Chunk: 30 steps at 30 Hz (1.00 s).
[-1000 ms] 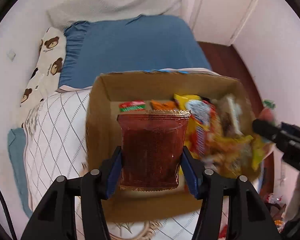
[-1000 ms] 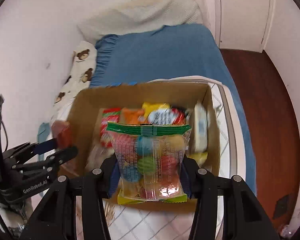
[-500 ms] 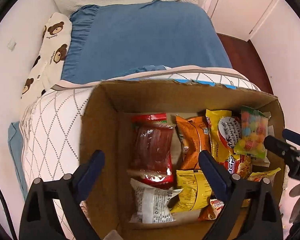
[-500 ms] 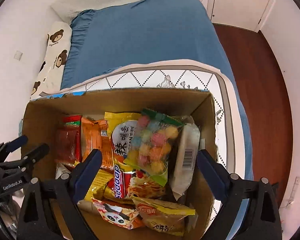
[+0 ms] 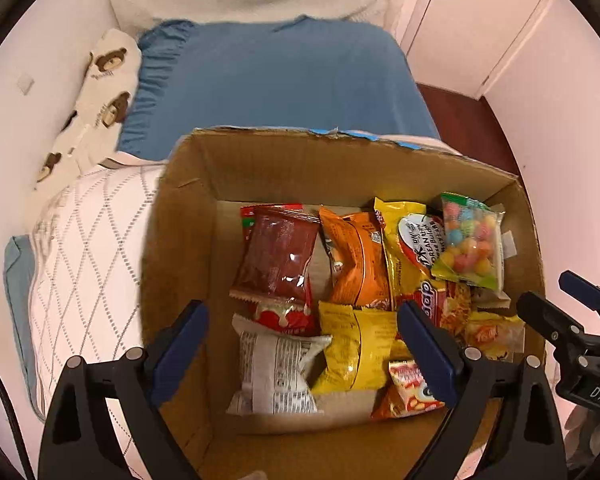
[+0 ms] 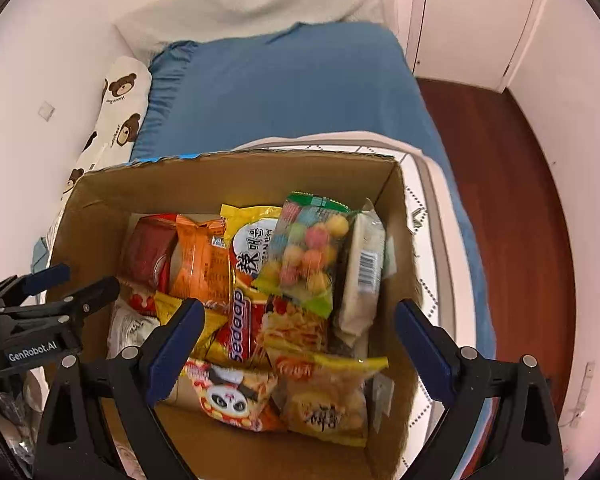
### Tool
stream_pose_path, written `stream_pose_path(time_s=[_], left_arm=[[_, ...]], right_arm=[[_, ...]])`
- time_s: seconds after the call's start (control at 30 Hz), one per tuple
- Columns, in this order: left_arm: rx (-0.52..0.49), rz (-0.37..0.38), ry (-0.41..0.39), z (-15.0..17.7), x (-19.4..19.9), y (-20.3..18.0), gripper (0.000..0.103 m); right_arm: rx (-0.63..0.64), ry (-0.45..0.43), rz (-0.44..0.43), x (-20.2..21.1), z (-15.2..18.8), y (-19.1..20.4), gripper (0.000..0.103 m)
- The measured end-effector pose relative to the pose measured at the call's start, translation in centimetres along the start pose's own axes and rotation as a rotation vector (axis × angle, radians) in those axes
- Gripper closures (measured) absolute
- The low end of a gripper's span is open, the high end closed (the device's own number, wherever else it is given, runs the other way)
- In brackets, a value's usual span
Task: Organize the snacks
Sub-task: 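Raise both tools out of the box and move back over the bed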
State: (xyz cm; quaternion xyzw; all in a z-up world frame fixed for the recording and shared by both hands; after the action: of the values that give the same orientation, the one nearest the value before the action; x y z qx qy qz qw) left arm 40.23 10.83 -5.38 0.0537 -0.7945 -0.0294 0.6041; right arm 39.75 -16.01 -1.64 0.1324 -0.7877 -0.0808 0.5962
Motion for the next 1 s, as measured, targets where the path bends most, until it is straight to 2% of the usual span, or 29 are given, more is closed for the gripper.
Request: stream_pose_path(time_s=[0.67,1.0], left_arm=[[0.038,-0.056,-0.321,10.1,11.8,1.5,0.007],[0.046,-0.011,-0.396,14.6,16.2,1.6,0.007]], right_arm=[[0.105,-0.245,0.032,11.3,10.2,3.6,0.006],[0.11,-0.346,-0.001,16.3,15.0,5.4,0.006]])
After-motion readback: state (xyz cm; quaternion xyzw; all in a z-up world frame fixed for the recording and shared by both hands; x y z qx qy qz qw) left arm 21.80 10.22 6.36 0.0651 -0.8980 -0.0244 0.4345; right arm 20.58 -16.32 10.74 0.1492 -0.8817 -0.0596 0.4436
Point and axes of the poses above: each gripper's, at about its wrist camera, not at the fingertips, and x roughly against the way its jaws point, y to its left, z to its underside, the point moved 2 cm from there along -x, roughly the way its jaws point, and after that the axes turned 10 degrees about -z, right-handed, at the moved point
